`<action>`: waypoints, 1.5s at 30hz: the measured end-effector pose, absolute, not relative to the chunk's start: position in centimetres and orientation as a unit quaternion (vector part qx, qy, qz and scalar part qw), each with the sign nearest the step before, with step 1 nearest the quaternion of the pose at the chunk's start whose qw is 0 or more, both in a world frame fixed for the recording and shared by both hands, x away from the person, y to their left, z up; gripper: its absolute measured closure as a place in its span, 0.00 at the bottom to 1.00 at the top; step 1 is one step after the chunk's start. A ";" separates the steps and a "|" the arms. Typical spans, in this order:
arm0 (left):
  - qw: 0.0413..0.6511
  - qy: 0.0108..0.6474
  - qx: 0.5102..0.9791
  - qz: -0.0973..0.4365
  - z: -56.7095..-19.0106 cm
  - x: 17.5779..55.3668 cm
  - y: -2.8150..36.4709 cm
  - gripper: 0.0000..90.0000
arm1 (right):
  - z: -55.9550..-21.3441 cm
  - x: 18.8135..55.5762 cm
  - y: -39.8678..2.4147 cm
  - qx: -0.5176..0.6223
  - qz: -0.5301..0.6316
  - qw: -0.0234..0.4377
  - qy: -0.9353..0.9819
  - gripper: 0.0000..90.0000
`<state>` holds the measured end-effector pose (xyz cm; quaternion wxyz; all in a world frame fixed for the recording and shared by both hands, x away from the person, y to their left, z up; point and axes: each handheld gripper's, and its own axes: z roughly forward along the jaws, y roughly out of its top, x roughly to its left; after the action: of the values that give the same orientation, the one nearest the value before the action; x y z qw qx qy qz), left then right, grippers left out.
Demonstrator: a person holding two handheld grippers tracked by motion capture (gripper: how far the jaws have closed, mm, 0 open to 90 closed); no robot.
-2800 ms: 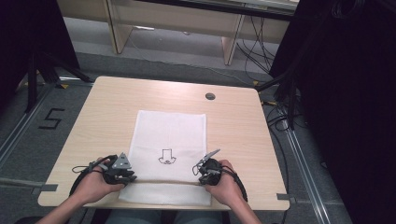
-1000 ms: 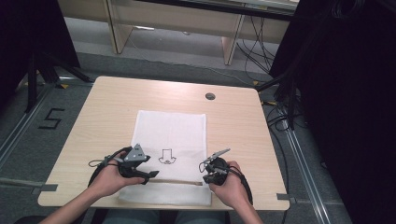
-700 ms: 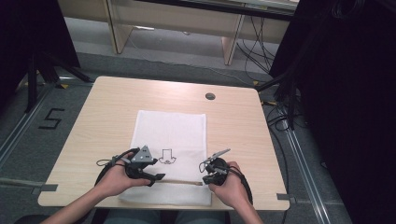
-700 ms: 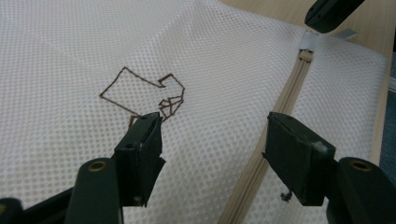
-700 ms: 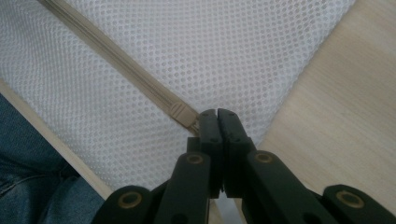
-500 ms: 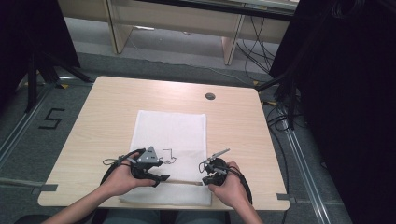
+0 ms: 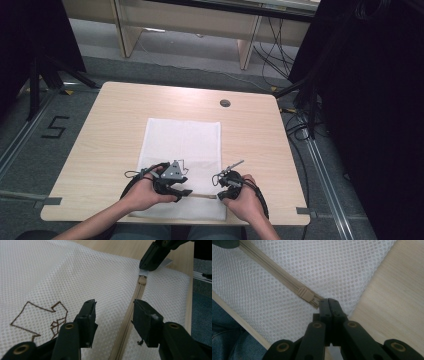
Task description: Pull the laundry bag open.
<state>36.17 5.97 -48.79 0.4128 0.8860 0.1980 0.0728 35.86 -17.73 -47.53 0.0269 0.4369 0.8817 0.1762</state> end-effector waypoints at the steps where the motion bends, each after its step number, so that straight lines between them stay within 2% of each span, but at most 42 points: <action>1: 0.413 0.199 0.886 0.073 -48.8 36.1 5.7 0.61 | -47.5 35.8 -17.5 0.441 0.173 0.026 0.880 1.00; 11: 0.414 0.177 0.891 0.055 -49.1 36.2 3.4 0.73 | -47.7 35.9 -17.3 0.455 0.164 0.018 0.875 1.00; 18: 0.404 0.148 0.902 0.049 -49.4 36.1 1.5 0.76 | -47.7 36.0 -17.4 0.452 0.165 0.019 0.876 1.00; 35: 0.374 0.116 0.919 0.047 -50.3 36.4 -0.8 0.78 | -47.7 36.2 -17.4 0.453 0.168 0.012 0.875 1.00; 45: 0.383 0.115 0.915 0.041 -50.3 36.5 -1.5 0.80 | -47.8 36.2 -17.5 0.455 0.169 0.009 0.874 1.00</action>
<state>36.49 -1.53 -50.29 0.3834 0.9154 0.1155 0.0413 36.23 -17.54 -47.77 0.0091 0.4549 0.8743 0.1688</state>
